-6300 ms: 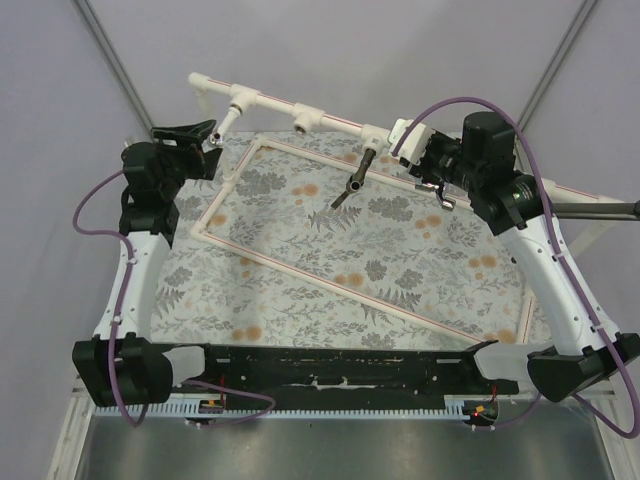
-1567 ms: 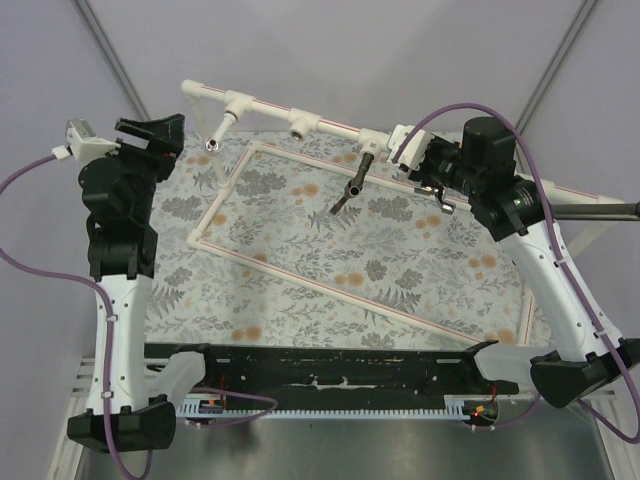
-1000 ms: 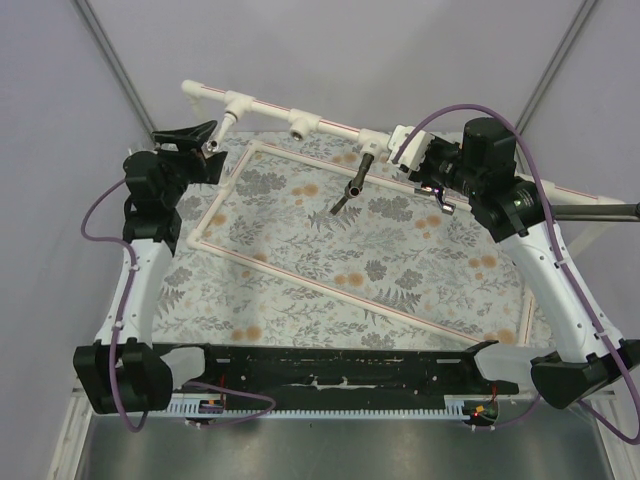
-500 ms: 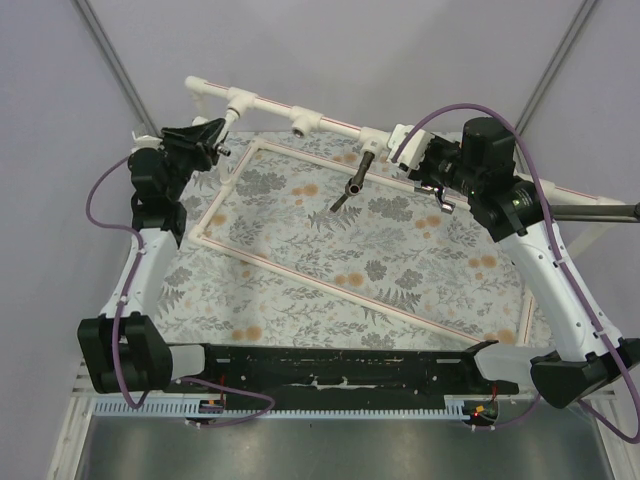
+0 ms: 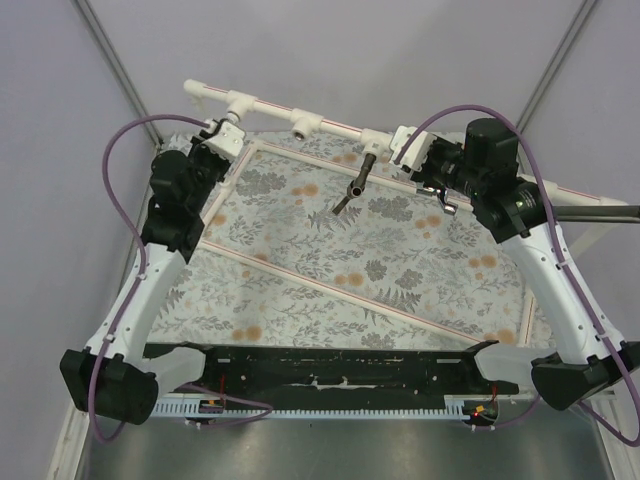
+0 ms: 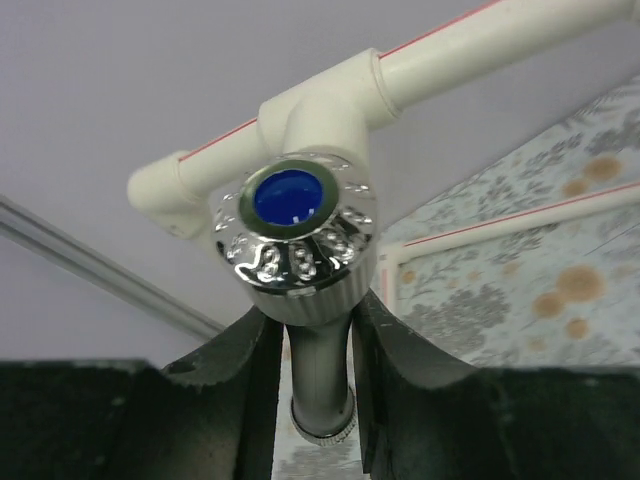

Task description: Install the water faucets

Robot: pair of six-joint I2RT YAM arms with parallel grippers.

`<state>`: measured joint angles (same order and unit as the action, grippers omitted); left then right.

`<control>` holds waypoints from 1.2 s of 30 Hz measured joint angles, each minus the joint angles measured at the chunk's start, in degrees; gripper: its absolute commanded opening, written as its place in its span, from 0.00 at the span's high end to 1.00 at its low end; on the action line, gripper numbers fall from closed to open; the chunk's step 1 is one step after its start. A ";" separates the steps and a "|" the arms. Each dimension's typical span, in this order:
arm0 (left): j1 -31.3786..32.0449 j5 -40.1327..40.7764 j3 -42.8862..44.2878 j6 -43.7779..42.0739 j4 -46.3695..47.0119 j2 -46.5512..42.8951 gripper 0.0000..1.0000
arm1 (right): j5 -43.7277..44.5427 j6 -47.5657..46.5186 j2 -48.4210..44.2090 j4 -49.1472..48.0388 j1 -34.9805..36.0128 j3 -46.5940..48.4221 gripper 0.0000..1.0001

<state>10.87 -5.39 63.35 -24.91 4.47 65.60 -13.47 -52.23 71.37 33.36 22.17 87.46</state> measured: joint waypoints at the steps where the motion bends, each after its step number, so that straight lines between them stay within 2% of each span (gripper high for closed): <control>1: 0.96 1.27 -0.39 -5.88 -0.15 -0.39 0.80 | -0.02 -0.09 -0.09 0.09 -0.02 0.00 1.00; 4: 2.29 2.91 -0.76 -15.69 -0.76 -0.90 0.45 | -0.20 -0.04 -0.17 0.24 0.00 -0.02 1.00; 5: 2.45 2.93 -0.79 -16.61 -0.83 -0.96 0.38 | -0.20 -0.04 -0.17 0.20 0.00 -0.02 1.00; 7: 3.28 2.05 -1.29 -16.98 -0.74 -1.75 0.27 | -0.15 0.07 -0.09 0.04 0.02 -0.02 1.00; 11: 5.03 0.83 -2.43 -11.98 0.31 -4.72 0.14 | -0.13 0.09 -0.07 0.02 0.07 -0.02 1.00; 15: 4.46 2.49 -1.25 1.22 -0.48 -7.61 0.13 | 0.00 0.07 -0.07 0.04 0.07 -0.02 1.00; 20: 0.52 2.75 3.69 26.40 -4.92 -9.94 0.13 | 0.02 0.07 -0.07 0.02 0.07 -0.02 1.00; 27: -8.85 2.29 3.98 63.69 -9.90 -13.51 0.17 | 0.00 0.07 -0.04 0.02 0.11 -0.02 1.00; 33: -9.60 -1.20 -0.37 92.39 -10.99 -11.45 0.17 | 0.00 0.07 -0.04 0.02 0.11 -0.02 1.00; 36: -9.57 -2.80 -3.63 102.27 -10.34 -9.25 0.17 | -0.02 0.09 -0.07 0.02 0.11 -0.02 1.00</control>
<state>1.30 -8.19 59.72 77.36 -5.87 56.36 -13.50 -52.14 71.31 33.39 22.28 87.44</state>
